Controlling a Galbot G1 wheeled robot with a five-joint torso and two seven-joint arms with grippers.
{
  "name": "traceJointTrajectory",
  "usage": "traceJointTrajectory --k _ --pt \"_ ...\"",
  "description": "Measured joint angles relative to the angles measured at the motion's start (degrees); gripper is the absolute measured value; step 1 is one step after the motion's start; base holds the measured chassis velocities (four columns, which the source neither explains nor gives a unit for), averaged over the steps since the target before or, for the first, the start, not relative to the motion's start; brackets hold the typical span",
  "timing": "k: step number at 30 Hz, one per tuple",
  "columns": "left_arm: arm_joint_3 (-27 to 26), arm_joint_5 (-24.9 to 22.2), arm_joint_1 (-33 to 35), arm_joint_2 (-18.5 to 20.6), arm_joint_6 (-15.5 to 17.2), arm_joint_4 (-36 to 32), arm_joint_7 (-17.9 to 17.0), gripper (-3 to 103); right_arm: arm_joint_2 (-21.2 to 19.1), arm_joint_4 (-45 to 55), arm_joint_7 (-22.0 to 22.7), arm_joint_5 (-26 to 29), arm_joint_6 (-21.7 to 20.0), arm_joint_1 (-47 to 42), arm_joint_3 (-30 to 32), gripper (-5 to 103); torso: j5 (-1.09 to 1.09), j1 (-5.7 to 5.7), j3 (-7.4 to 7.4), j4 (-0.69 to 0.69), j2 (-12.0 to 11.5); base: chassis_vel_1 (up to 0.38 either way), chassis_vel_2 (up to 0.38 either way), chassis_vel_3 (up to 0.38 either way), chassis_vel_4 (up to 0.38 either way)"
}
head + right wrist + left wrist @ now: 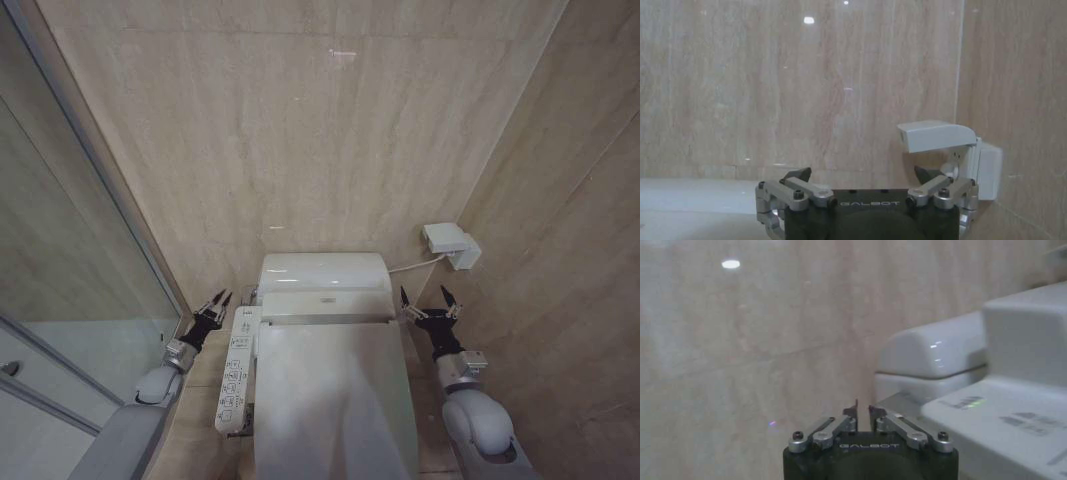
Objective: Open the toilet lid, clean the toilet bowl with a toilet brush, close the toilet lid, and flush.
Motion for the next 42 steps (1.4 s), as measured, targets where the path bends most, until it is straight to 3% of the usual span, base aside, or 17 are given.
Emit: traceJointTrajectory --k 1,7,8,42 --pt "0.0 0.4 0.0 0.0 -0.3 -0.1 0.4 7 0.0 0.0 0.0 0.0 0.0 0.0 0.0 100 0.00 0.00 0.00 0.00 0.0 0.000 0.000 0.000 0.000" --pt "-0.2 1.1 0.0 0.4 -0.6 -1.0 1.6 7 0.0 0.0 0.0 0.0 0.0 0.0 0.0 100 0.00 0.00 0.00 0.01 0.0 0.000 0.000 0.000 0.000" --pt "0.0 1.1 -0.1 0.7 -0.8 -0.7 2.0 0 0.0 0.0 0.0 0.0 0.0 0.0 0.0 100 0.01 0.00 0.00 0.01 0.0 0.000 0.000 0.000 0.000" --pt "3.9 2.3 -4.1 -1.1 -2.8 7.0 4.8 0 0.0 0.0 0.0 0.0 0.0 0.0 0.0 100 0.01 -0.01 0.00 0.03 0.0 0.000 0.000 0.000 0.000"
